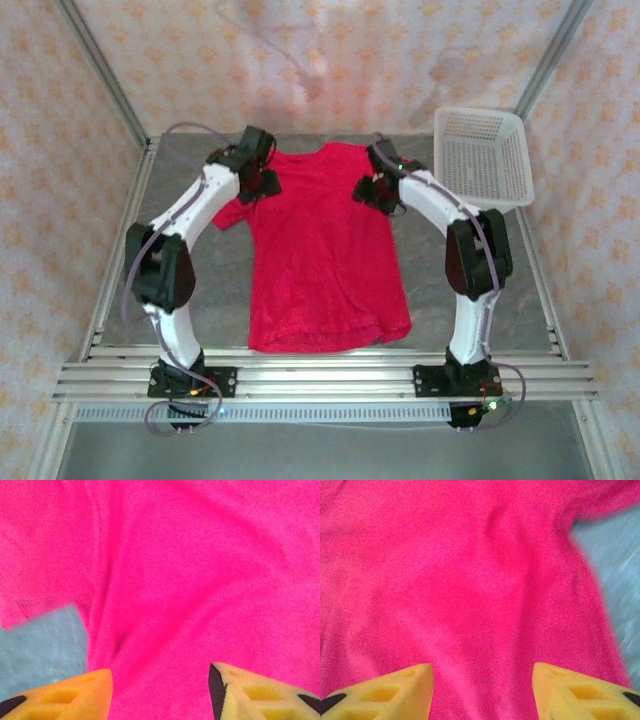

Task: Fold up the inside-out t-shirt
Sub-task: Move the T-shirt to the center of the table.

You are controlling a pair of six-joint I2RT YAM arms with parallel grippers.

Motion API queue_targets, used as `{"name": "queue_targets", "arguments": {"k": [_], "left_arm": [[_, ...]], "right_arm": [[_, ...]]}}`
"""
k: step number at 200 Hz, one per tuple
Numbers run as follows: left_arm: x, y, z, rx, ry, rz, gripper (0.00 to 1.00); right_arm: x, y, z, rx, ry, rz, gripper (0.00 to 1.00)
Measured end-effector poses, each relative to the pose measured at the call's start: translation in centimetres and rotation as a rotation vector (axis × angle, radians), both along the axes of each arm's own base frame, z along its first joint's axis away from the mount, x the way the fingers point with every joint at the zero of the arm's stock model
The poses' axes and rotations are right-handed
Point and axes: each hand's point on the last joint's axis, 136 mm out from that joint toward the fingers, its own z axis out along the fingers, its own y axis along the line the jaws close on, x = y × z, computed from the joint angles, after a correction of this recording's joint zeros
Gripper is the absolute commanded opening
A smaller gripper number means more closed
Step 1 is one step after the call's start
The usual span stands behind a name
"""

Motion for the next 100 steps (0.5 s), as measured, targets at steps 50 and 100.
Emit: {"name": "queue_targets", "arguments": {"k": [50, 100], "left_arm": [[-3.7, 0.3, -11.3, 0.022, 0.244, 0.033, 0.54], [5.5, 1.7, -11.5, 0.06, 0.154, 0.077, 0.52]], "right_arm": [[-4.3, -1.1, -7.1, -0.042, 0.141, -0.011, 0.55], [3.1, -2.4, -7.0, -0.043, 0.054, -0.084, 0.55]]}}
